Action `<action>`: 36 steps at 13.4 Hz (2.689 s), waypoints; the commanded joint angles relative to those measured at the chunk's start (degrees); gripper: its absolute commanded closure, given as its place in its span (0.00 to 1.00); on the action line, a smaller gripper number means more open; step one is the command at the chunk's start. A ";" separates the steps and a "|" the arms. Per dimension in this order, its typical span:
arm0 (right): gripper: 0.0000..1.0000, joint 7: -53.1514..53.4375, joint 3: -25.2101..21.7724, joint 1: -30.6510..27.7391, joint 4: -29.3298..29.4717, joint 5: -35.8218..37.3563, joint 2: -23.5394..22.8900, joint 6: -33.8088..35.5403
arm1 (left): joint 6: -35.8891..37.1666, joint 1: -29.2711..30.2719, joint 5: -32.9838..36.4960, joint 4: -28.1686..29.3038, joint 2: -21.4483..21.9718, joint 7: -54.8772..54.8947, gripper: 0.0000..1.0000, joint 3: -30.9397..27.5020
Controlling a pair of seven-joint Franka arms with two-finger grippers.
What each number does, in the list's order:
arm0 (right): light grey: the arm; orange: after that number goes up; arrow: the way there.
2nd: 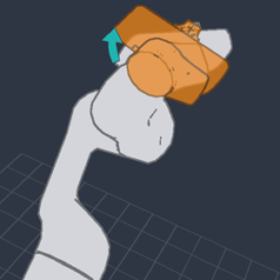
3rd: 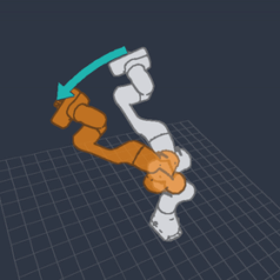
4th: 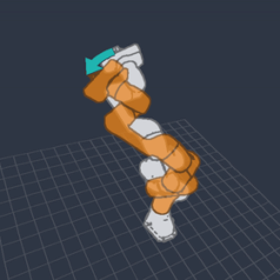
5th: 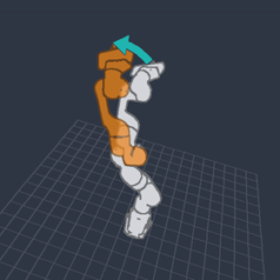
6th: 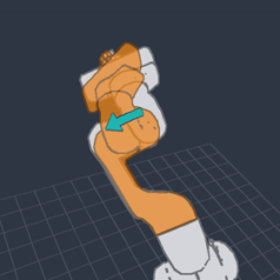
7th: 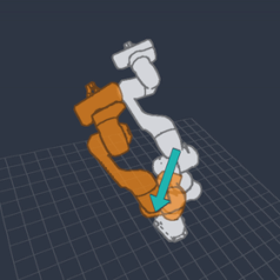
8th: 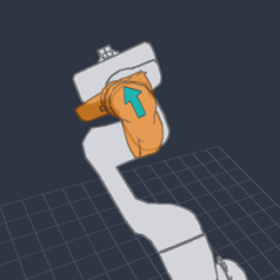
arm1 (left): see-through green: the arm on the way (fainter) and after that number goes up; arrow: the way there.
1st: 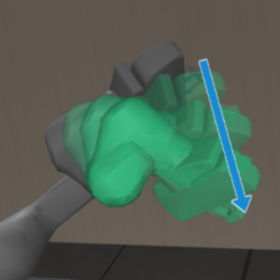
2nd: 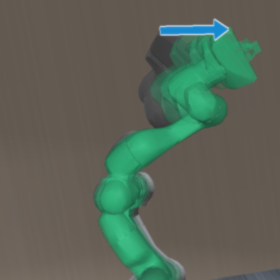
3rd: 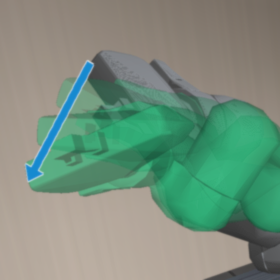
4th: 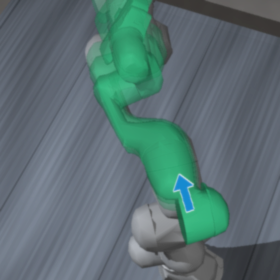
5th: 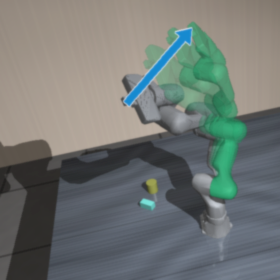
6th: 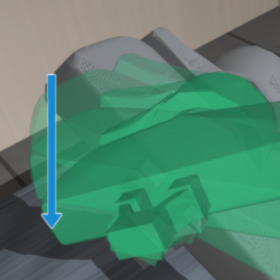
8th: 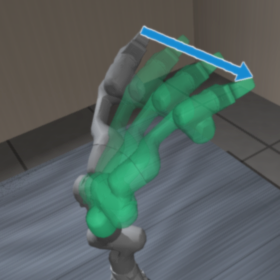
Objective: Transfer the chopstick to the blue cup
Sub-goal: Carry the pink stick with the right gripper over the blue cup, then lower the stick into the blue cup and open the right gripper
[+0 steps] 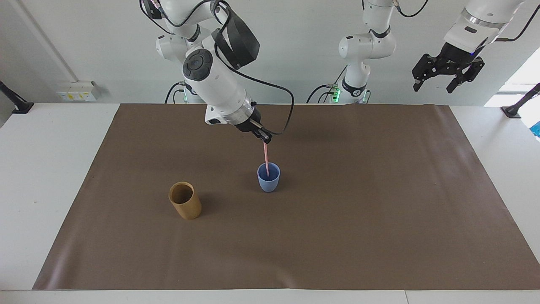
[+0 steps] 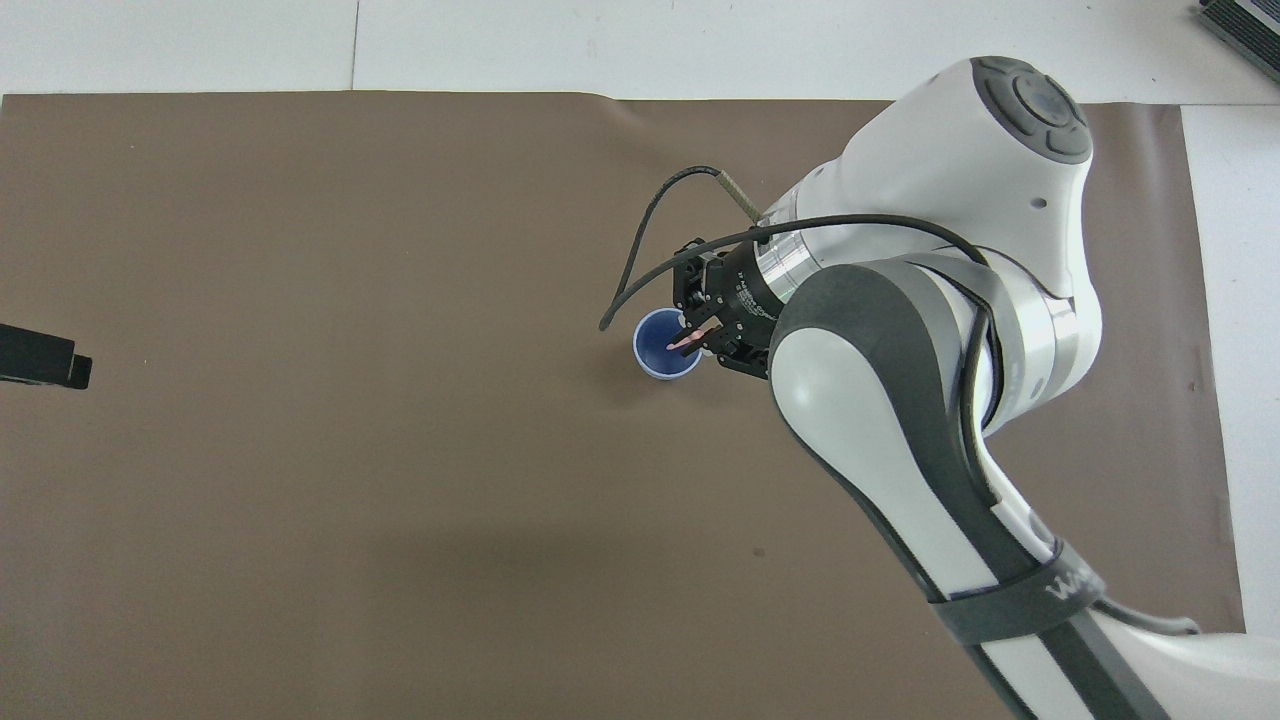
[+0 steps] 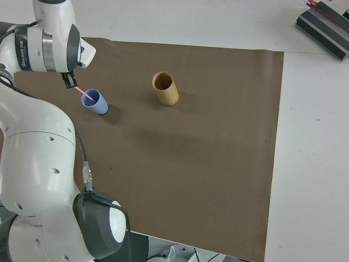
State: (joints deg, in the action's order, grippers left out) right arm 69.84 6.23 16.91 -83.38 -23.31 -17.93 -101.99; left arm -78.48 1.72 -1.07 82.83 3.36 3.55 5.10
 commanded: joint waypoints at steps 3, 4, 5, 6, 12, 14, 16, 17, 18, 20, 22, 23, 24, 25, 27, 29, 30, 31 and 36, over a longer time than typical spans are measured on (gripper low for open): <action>1.00 -0.85 0.36 0.05 -4.33 -1.38 0.70 -4.53 | 1.23 0.21 -0.60 -0.13 0.68 0.32 0.00 -0.09; 1.00 -0.85 0.36 0.66 -4.86 -1.38 0.62 -4.79 | 1.14 0.12 -0.60 -0.13 0.68 0.32 0.00 -0.09; 1.00 -1.02 0.28 1.36 -5.65 -1.30 0.62 -5.66 | 1.14 0.12 -0.60 -0.13 0.68 0.32 0.00 -0.09; 1.00 -1.02 0.28 1.11 -5.14 -1.30 0.53 -4.89 | 1.14 0.12 -0.60 -0.13 0.68 0.32 0.00 -0.09; 0.16 -0.94 0.36 1.46 -4.69 -1.30 0.53 -4.97 | 1.14 0.12 -0.60 -0.13 0.68 0.32 0.00 -0.09; 0.02 -1.02 0.36 1.46 -3.99 -0.77 0.70 -4.80 | 1.14 0.12 -0.51 -0.13 0.68 0.32 0.00 -0.09; 0.00 -1.02 0.36 1.46 -3.46 -0.33 0.88 -4.88 | 1.14 0.12 -0.51 -0.13 0.68 0.32 0.00 -0.18; 0.00 -1.11 0.36 1.46 -2.94 -0.24 0.88 -4.79 | 1.14 0.12 -0.60 -0.13 0.68 0.32 0.00 -0.09; 0.00 -1.29 0.36 1.46 -2.93 -0.24 1.14 -4.79 | 1.14 0.12 -0.60 -0.13 0.68 0.32 0.00 -0.09; 0.00 -3.39 0.28 1.46 -2.58 -0.07 2.28 -4.79 | 1.14 0.12 -0.60 -0.13 0.68 0.32 0.00 -0.09; 0.00 -5.41 0.27 1.28 -2.67 2.03 3.95 -4.79 | 1.14 0.12 -0.51 -0.13 0.68 0.32 0.00 -0.09; 0.00 -7.33 0.28 1.37 -2.67 4.39 4.91 -4.88 | 1.14 0.12 -0.60 -0.13 0.68 0.32 0.00 -0.09; 0.00 -8.92 0.28 1.37 -2.76 6.16 5.71 -4.79 | 1.14 0.12 -0.60 -0.13 0.68 0.32 0.00 -0.09; 0.00 -10.85 0.28 1.11 -3.02 7.48 6.76 -4.79 | 1.14 0.12 -0.51 -0.13 0.68 0.32 0.00 -0.09; 0.00 -16.55 -0.07 0.06 -3.11 9.50 8.43 -4.62 | 1.14 0.12 -0.60 -0.13 0.68 0.32 0.00 -0.09; 0.00 -23.14 -0.16 -1.79 -3.63 12.75 9.84 -3.83 | 1.14 0.12 -0.51 -0.13 0.68 0.32 0.00 -0.09; 0.00 -27.00 -0.16 -2.84 -3.81 14.77 10.45 -3.04 | 1.14 0.12 -0.60 -0.13 0.68 0.32 0.00 -0.09; 0.00 -31.30 -0.08 -3.63 -4.25 17.31 11.24 -2.34 | 1.14 0.12 -0.60 -0.13 0.68 0.32 0.00 -0.09; 0.00 -45.38 -0.16 -8.38 -5.66 25.14 15.38 2.39 | 1.14 0.12 -0.60 -0.13 0.68 0.32 0.00 -0.09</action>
State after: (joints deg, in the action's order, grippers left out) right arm 29.66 5.49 10.62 -86.90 -1.12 -5.22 -101.70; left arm -78.37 1.72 -1.07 82.83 3.42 3.55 5.10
